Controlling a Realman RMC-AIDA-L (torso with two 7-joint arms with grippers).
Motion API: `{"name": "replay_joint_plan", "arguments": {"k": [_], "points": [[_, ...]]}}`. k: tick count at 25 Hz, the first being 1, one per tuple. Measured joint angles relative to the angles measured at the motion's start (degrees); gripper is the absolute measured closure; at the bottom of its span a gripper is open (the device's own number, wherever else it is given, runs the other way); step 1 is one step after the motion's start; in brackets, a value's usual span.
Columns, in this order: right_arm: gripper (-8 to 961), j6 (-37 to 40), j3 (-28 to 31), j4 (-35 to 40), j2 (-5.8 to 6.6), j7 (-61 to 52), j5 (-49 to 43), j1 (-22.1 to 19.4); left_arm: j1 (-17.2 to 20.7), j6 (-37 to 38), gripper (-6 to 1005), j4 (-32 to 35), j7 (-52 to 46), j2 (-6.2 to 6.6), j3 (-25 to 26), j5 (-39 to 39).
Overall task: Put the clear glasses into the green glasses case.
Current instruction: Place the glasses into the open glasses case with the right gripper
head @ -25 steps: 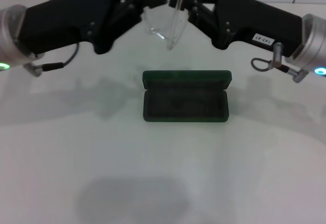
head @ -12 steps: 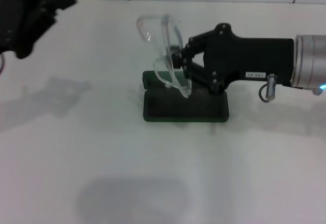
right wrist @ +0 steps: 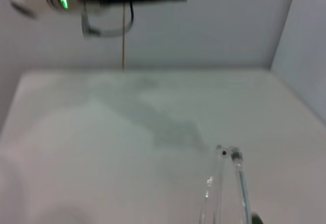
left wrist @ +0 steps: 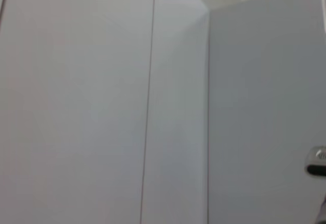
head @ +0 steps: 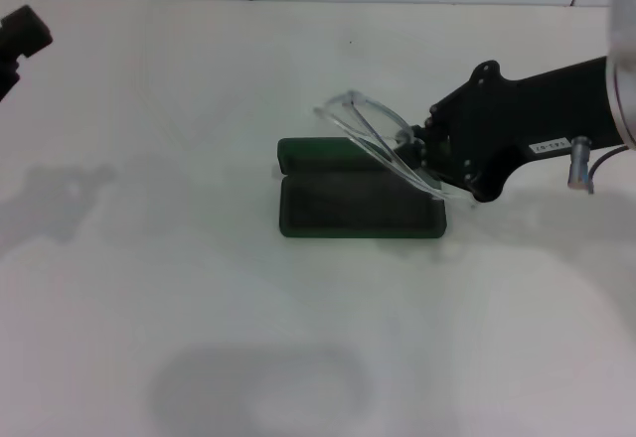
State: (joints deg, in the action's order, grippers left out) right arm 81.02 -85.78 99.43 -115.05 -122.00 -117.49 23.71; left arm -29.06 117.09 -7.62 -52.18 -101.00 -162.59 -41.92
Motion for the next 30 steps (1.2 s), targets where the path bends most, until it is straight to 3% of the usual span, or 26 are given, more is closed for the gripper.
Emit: {"name": "replay_joint_plan", "arguments": {"k": [7,15,23,30], "points": [[863,11.95,-0.68,0.79,-0.46,-9.88,-11.82,11.5,1.05,-0.05,962,-1.51,-0.29,-0.24,-0.13,0.45],[863,13.82,-7.47,-7.68,-0.79,-11.5,-21.46,23.01,0.41,-0.19,962,-1.65,0.04,-1.4,-0.29,0.94],[862,8.79,-14.8,-14.31,-1.14,-11.0,-26.62,26.6,-0.05,-0.23,962,-2.93,0.22,-2.76,-0.27,0.72],[862,4.81,-18.36,-15.68,-1.14,-11.1,-26.97,26.8,-0.17,-0.29,963,-3.59,0.14,-2.79,-0.27,0.67]]}}
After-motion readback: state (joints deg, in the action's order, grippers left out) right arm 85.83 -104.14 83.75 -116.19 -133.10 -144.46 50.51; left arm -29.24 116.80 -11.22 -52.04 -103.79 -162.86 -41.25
